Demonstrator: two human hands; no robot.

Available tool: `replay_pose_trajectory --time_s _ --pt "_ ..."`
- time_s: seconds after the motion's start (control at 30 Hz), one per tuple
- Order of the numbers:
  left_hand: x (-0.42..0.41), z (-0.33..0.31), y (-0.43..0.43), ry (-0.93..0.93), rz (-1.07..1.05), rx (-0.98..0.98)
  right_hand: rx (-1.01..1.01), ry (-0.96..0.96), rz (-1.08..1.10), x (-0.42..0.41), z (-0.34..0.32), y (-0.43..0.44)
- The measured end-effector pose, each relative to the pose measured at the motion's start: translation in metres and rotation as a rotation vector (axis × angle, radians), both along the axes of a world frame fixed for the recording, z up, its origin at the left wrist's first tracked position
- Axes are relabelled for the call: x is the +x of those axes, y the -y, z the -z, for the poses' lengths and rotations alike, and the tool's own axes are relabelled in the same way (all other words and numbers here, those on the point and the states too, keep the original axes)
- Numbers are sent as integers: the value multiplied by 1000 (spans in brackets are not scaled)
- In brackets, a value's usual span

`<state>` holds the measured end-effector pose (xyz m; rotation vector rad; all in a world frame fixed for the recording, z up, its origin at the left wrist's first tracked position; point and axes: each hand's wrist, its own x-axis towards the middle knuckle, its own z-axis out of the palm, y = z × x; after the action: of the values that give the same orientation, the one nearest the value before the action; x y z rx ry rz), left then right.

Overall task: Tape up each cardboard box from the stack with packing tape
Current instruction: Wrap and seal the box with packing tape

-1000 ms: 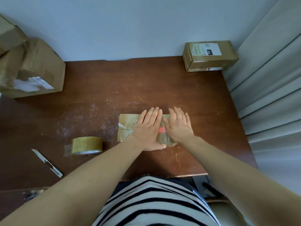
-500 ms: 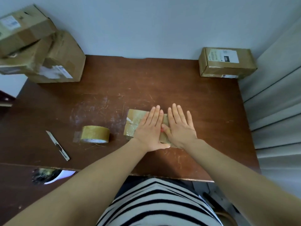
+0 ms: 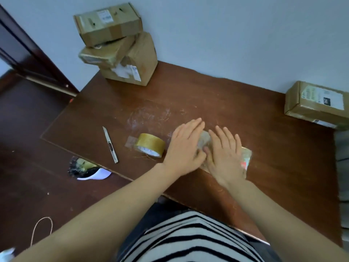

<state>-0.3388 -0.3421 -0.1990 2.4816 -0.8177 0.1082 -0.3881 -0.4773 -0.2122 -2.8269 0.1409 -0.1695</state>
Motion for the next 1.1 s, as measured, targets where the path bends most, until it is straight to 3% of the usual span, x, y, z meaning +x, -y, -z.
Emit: replay_pose_trajectory --time_s 0.13,0.23,0.33,0.5,0.67,0.9,1.1 --pt "33 -11 -72 -136 -473 -267 203 23 -215 48 -16 -61" --pt "48 -9 -126 -310 -776 -448 382 -222 -262 86 -26 -106" --pt "52 5 -166 -411 -943 -512 311 -478 -212 122 -26 -144" --pt "59 23 -201 -531 -984 -580 37 -799 -134 154 -15 -183" --pt "69 32 -212 -629 -952 -593 -85 -1053 -204 168 -14 -201" --pt "81 36 -219 -751 -874 -615 -276 -1233 -218 172 -27 -202" --pt "84 36 -213 -938 -835 -558 -254 -1259 -168 168 -25 -194"
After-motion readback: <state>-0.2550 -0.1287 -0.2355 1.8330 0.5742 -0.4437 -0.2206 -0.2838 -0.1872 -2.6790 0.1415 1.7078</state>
